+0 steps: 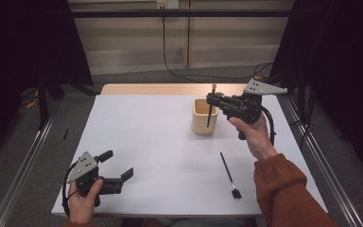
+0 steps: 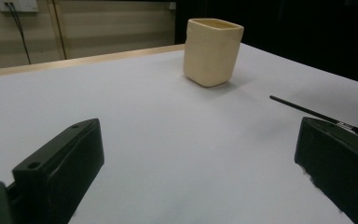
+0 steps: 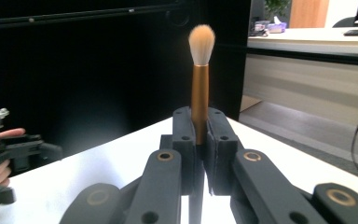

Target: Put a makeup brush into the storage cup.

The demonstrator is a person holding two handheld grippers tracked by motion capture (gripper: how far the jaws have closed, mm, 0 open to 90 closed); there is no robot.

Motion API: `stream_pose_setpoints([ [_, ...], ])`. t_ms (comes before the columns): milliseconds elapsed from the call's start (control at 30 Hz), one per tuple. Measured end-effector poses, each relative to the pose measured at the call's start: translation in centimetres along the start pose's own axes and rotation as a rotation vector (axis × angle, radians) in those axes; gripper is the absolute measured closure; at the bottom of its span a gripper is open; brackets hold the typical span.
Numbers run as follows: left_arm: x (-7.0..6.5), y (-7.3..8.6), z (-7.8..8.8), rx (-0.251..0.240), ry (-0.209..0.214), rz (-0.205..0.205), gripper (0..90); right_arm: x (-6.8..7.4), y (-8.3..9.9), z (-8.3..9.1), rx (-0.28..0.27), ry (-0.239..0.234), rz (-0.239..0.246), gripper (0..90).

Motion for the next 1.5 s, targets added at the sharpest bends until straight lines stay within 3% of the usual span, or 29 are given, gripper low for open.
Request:
stream_pose_setpoints([
  [433,-0.7,0.0,-0.4,0.012,0.026,-0.007,1.3,-1.5,-2.6,-1.3,-0.044,0.032,0.004,83.7],
  [800,-0.8,-0.1,-0.3,0.006,0.034,-0.006,1.4,-3.8,-3.8,-3.1,-0.03,0.095,0.011,83.7],
  [1067,-0.7,-0.1,-0.3,0.005,0.041,0.0,1.4,-5.5,-3.9,-4.4,-0.005,0.143,0.019,83.7],
  [1233,-0.6,-0.1,-0.2,0.005,0.039,-0.005,1.4,-6.1,-4.2,-4.9,-0.007,0.156,0.018,83.7],
  [1500,-0.5,-0.3,0.0,-0.006,0.03,0.0,1.8,-6.4,-3.1,-5.6,-0.008,0.162,0.004,83.7],
])
Point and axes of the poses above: each handheld gripper's, and its own axes: z roughly backward along the jaws, y roughly out of its underside, x roughly to its left, the point moved 9 cm from there along -z, roughly forward along the jaws, and after that the axes turned 13 degrees about -z, right-handed, at the moved point
